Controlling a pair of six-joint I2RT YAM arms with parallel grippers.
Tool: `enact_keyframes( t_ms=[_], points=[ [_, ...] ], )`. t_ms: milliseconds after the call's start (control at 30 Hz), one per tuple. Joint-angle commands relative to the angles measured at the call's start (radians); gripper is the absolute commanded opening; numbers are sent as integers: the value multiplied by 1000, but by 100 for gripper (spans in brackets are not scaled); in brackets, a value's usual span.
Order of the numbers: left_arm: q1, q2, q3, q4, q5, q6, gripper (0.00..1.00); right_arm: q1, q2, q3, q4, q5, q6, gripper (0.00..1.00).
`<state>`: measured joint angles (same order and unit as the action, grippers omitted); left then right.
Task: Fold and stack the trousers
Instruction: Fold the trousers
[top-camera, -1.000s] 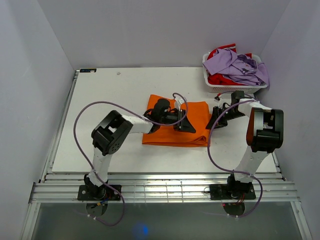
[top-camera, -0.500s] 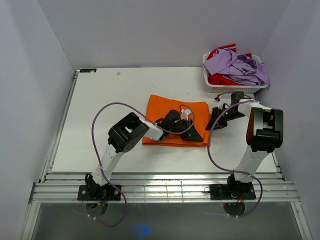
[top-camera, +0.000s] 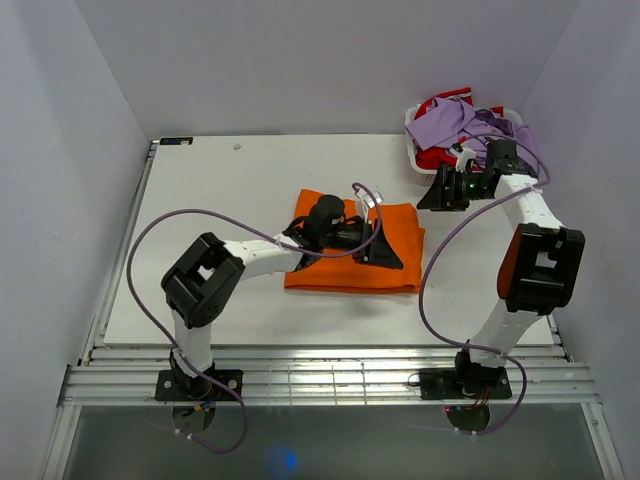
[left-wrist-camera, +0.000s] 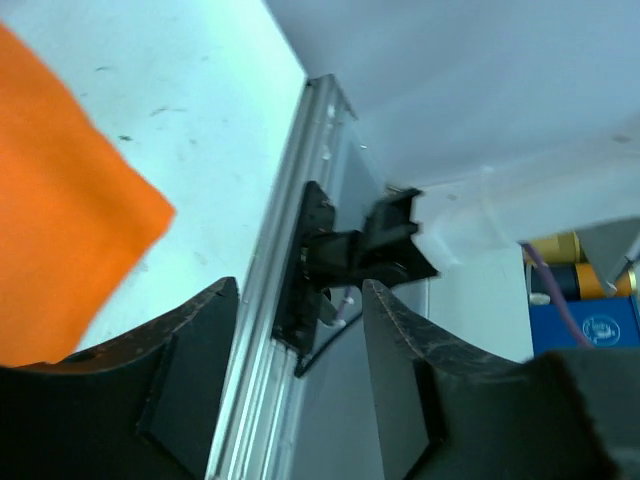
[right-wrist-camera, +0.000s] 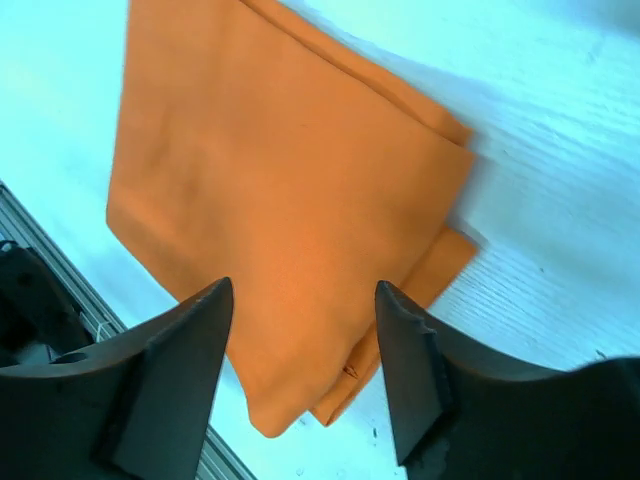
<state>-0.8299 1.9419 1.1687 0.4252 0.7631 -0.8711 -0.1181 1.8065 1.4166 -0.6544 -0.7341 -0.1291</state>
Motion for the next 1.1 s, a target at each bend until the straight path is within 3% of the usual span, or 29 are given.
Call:
enact_keyframes(
  t_ms=[0,133,300,467,667,833,1067],
  points=[
    [99,-135,-46,-32,88,28,64,38,-44,15,4,-116,37,66],
    [236,-170,-76,-132,142,85,76,100,-27,-85,76,-157,68,77],
    [365,-133,-87,-285,131,185,77,110,111,-156,205,-153,73,78],
    [461,-46,-184,-286,131,192,77,110,206,-214,233,-139,10,79],
    [509,-35,-140,-396,59,279,75,110,137,-190,69,-103,-115,77],
    [509,-191,-41,-607,-39,461,76,110,1,-154,-164,-79,-236,77],
    [606,-336,-32,-853,-257,567,87,110,-46,-221,-241,15,-313,76]
  ],
)
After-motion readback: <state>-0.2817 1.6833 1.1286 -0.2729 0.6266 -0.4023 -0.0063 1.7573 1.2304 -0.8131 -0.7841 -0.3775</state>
